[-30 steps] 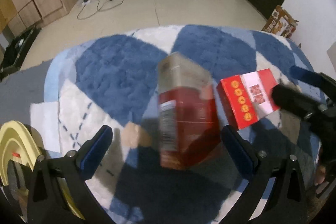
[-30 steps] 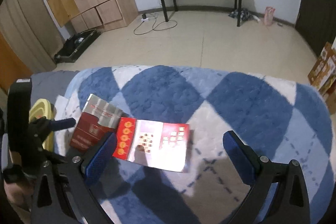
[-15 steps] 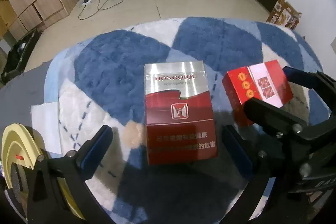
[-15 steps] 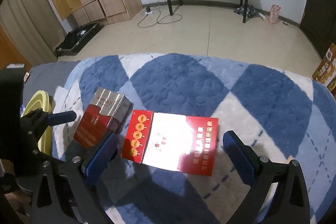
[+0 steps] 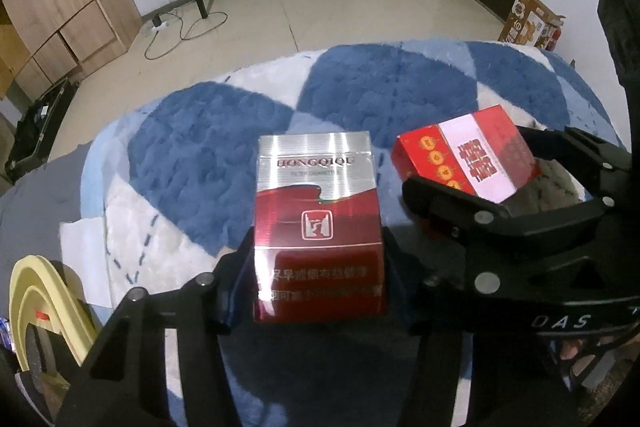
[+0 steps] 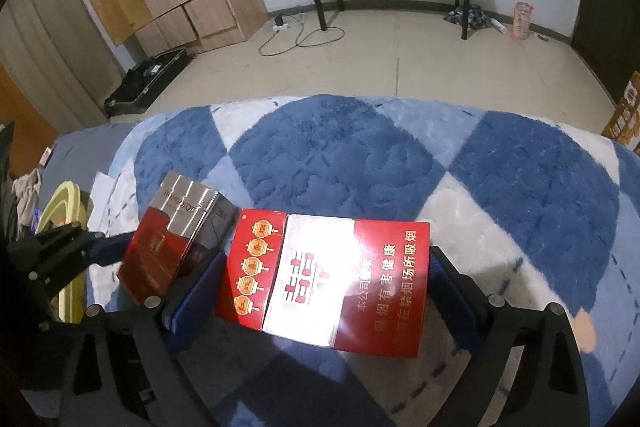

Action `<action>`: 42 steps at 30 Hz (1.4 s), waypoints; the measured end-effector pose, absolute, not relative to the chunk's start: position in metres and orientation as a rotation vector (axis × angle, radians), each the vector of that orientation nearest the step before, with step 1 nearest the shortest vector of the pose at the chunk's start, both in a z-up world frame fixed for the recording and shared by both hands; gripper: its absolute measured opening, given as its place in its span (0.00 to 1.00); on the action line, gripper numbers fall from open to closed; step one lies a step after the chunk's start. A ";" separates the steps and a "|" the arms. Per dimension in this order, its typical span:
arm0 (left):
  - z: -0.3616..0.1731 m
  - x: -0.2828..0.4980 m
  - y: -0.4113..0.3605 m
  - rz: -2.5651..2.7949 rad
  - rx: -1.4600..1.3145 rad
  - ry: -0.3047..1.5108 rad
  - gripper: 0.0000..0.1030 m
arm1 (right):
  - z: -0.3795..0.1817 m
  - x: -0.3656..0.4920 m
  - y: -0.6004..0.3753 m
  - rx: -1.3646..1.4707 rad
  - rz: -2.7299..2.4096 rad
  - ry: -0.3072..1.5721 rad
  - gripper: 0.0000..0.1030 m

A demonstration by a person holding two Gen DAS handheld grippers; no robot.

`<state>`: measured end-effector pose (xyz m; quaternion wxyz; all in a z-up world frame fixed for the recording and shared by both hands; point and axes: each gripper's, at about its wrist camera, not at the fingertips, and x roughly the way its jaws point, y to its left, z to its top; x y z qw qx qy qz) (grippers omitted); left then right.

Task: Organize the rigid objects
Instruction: 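Carry both red boxes over the yellow basin and open both tools to drop them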

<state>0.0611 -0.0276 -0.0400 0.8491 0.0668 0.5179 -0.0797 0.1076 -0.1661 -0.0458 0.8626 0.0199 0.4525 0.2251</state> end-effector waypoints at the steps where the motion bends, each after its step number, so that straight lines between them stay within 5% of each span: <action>1: -0.038 0.060 -0.027 -0.165 0.129 1.081 0.56 | -0.046 0.108 -0.167 0.042 0.484 0.945 0.94; 10: 0.034 -0.030 0.006 -0.093 -0.011 0.843 0.55 | -0.016 0.102 -0.207 0.238 0.716 0.836 0.94; 17: 0.064 -0.116 0.119 0.202 -0.113 0.760 0.55 | 0.013 0.052 -0.159 0.127 1.003 0.727 0.94; 28: 0.045 -0.162 0.263 0.436 -0.386 0.754 0.55 | 0.021 -0.039 -0.029 -0.231 1.175 0.729 0.94; 42: 0.014 -0.135 0.264 0.338 -0.454 0.825 0.56 | 0.041 -0.017 0.148 -0.555 1.199 0.786 0.93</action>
